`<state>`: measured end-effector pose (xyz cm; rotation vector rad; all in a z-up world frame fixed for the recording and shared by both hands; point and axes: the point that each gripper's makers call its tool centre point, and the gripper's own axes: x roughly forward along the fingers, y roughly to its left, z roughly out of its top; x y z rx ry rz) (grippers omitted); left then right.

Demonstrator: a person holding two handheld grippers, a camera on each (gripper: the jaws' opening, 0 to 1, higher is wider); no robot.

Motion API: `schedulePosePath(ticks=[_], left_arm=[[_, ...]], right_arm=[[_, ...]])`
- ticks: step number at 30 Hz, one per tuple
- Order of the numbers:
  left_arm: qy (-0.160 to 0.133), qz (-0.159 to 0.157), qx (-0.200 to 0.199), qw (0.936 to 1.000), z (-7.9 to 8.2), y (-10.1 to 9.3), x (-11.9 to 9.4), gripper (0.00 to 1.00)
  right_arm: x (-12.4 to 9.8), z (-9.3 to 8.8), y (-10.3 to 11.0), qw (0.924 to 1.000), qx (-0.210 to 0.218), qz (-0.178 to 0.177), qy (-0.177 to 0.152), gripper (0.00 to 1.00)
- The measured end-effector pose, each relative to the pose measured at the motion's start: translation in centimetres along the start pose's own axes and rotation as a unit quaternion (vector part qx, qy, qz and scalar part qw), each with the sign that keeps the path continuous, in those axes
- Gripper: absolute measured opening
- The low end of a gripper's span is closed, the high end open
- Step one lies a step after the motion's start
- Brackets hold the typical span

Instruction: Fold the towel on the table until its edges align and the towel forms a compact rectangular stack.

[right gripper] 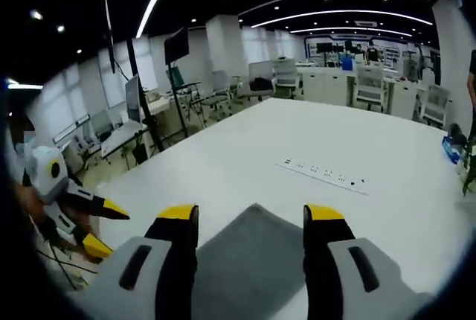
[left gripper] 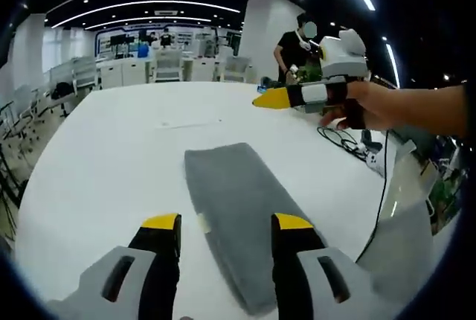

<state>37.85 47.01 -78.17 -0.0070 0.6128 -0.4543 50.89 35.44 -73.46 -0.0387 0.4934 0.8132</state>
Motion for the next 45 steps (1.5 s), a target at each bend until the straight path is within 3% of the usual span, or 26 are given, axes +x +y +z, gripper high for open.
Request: schedulePosePath(ticks=[13, 29, 41, 45], left_arm=[[0.014, -0.009, 0.034, 0.9993, 0.4, 1.3, 2.4, 0.47], [0.051, -0.021, 0.047, 0.9974, -1.9, 1.2, 4.5, 0.43], [0.077, -0.036, 0.044, 0.9954, -4.0, 0.8, 6.4, 0.38], [0.086, -0.041, 0.046, 0.9944, -4.8, 0.5, 6.9, 0.37]], right_arm=[[-3.1, -3.7, -0.5, 0.9994, -0.028, -0.006, 0.017, 0.51], [-4.0, -8.2, -1.1, 0.9984, -0.024, -0.028, 0.043, 0.46], [-4.1, -12.4, 0.0, 0.9946, -0.047, -0.006, 0.092, 0.36], [-4.0, -13.2, 0.4, 0.9940, -0.055, 0.000, 0.095, 0.34]])
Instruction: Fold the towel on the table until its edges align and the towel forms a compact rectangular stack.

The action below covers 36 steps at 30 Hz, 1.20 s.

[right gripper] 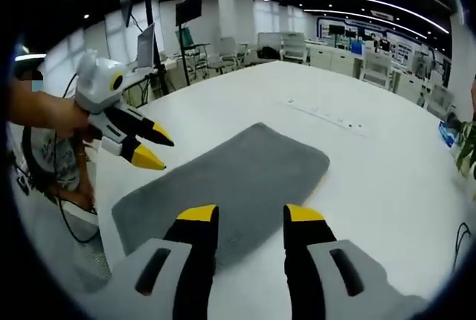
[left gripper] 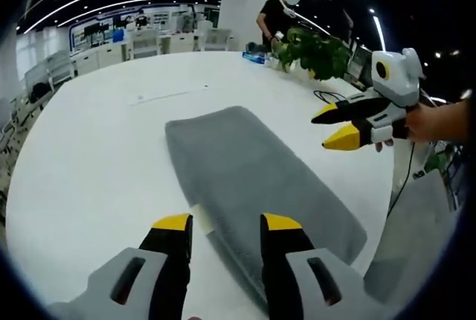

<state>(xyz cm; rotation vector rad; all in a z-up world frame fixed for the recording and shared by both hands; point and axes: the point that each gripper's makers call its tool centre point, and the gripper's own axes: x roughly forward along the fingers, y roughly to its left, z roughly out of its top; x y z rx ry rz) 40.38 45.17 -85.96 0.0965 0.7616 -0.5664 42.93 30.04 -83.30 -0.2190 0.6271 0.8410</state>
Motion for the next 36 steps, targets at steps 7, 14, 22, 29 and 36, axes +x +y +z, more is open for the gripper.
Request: schedulePosePath(ticks=[7, 14, 22, 29, 36], left_arm=[[0.014, -0.006, -0.001, 0.9999, -0.9, 0.0, 0.8, 0.35], [0.037, -0.010, -0.012, 0.9992, -2.5, 0.0, 1.8, 0.32], [0.053, -0.017, -0.017, 0.9983, -3.7, -0.3, 2.2, 0.26], [0.059, -0.033, -0.014, 0.9976, -4.4, -1.0, 2.8, 0.17], [0.055, -0.028, -0.018, 0.9979, -4.4, -1.2, 2.9, 0.15]], right_arm=[[0.6, -1.9, 0.4, 0.9996, -0.008, 0.010, 0.027, 0.34], [1.4, -4.0, 1.3, 0.9976, -0.009, 0.029, 0.063, 0.31], [2.3, -5.3, 2.5, 0.9954, -0.001, 0.048, 0.083, 0.27], [2.6, -7.4, 2.4, 0.9932, 0.001, 0.053, 0.103, 0.21], [2.5, -8.0, 2.6, 0.9915, -0.023, 0.052, 0.116, 0.19]])
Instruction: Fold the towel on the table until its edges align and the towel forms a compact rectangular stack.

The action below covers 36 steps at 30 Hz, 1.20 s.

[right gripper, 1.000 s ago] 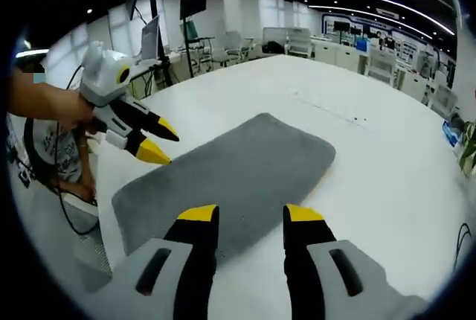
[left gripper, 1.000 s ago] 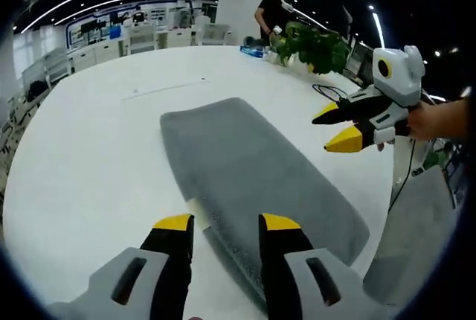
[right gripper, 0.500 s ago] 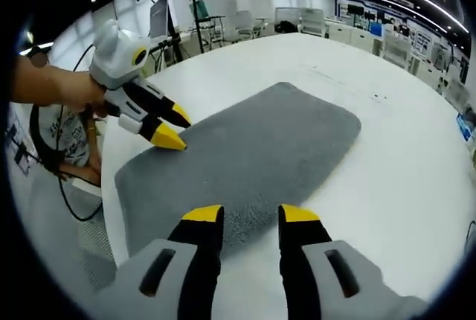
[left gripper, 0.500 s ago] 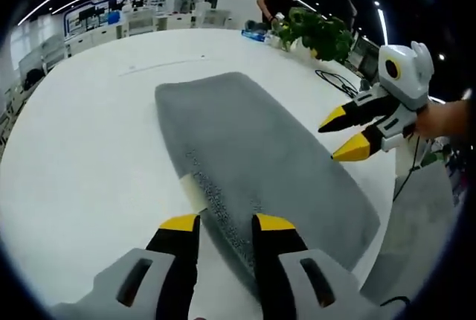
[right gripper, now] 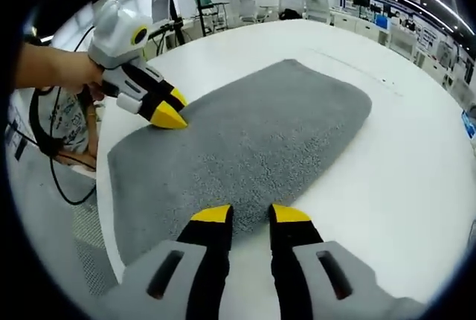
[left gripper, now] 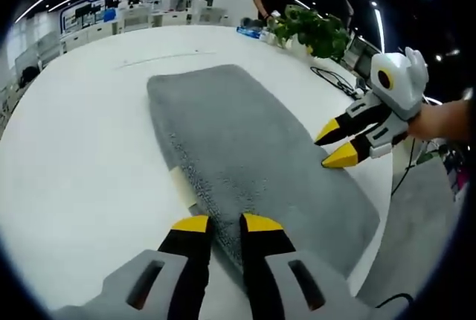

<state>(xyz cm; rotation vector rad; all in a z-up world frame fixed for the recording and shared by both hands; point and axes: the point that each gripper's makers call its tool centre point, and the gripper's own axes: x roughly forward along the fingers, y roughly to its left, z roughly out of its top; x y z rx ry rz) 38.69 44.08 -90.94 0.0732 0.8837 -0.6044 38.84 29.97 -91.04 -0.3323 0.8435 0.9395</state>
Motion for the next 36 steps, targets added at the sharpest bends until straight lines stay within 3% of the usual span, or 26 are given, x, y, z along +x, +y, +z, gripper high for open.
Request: schedulePosePath(ticks=[13, 36], left_arm=[[0.004, -0.002, -0.005, 1.0000, 0.1, -3.3, 1.3, 0.15], [0.006, -0.009, 0.002, 0.9999, 3.2, -8.9, 5.3, 0.15]], right_arm=[[-1.9, -2.5, -1.4, 0.9998, -0.020, 0.009, 0.001, 0.18], [-5.8, -6.7, -6.9, 0.9998, -0.018, 0.005, -0.002, 0.18]])
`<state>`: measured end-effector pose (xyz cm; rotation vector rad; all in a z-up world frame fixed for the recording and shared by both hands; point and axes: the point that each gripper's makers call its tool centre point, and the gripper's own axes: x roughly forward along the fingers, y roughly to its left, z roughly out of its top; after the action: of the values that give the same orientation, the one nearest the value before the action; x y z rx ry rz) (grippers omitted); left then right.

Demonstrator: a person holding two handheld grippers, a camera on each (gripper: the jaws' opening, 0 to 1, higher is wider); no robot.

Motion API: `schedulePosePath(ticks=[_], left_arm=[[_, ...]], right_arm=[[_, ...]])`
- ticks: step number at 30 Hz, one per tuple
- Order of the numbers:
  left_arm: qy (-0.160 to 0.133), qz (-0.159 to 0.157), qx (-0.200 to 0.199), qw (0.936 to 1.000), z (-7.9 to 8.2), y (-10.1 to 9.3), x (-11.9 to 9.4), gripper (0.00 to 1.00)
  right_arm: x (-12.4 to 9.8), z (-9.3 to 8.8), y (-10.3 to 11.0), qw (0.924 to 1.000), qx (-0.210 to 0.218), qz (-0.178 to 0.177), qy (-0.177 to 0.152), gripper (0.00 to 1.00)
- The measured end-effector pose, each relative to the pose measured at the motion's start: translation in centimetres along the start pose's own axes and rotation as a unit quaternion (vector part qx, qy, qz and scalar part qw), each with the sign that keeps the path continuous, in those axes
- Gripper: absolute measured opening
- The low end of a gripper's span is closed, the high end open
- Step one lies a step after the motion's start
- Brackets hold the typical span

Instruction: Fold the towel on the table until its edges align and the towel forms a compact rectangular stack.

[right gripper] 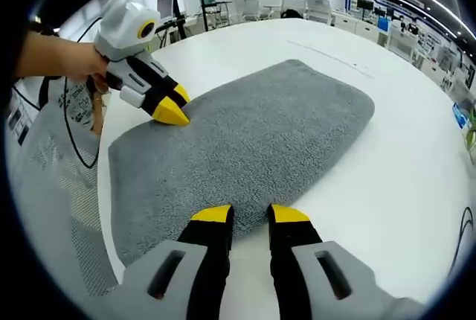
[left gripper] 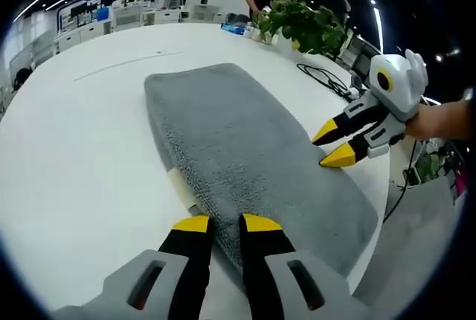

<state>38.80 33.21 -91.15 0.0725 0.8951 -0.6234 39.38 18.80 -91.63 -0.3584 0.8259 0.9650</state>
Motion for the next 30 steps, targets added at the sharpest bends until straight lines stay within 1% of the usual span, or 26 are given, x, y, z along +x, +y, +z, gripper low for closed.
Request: schedulePosePath(ticks=[12, 18, 22, 28, 29, 30], left_arm=[[0.003, 0.000, 0.002, 1.0000, 0.7, -2.1, 1.2, 0.15], [0.004, 0.000, 0.014, 0.9999, 0.9, -3.2, 1.7, 0.15], [0.006, -0.002, 0.018, 0.9998, 1.0, -3.5, 1.9, 0.15], [0.009, -0.003, 0.021, 0.9997, 1.2, -3.5, 1.9, 0.16], [0.011, 0.002, 0.016, 0.9998, 1.3, -3.4, 1.8, 0.17], [0.014, 0.005, 0.022, 0.9996, 1.4, -3.5, 1.6, 0.18]], right_arm=[[-1.4, -1.5, -1.5, 1.0000, -0.003, -0.003, -0.001, 0.18], [-1.9, -2.0, -2.1, 0.9999, -0.006, -0.008, 0.003, 0.18], [-2.3, -2.3, -2.0, 0.9999, -0.006, -0.011, 0.003, 0.18], [-2.6, -2.4, -1.9, 0.9998, 0.006, -0.017, -0.004, 0.18], [-2.7, -2.3, -1.9, 0.9997, 0.010, -0.020, -0.007, 0.19], [-2.8, -2.2, -1.9, 0.9994, 0.022, -0.022, -0.011, 0.19]])
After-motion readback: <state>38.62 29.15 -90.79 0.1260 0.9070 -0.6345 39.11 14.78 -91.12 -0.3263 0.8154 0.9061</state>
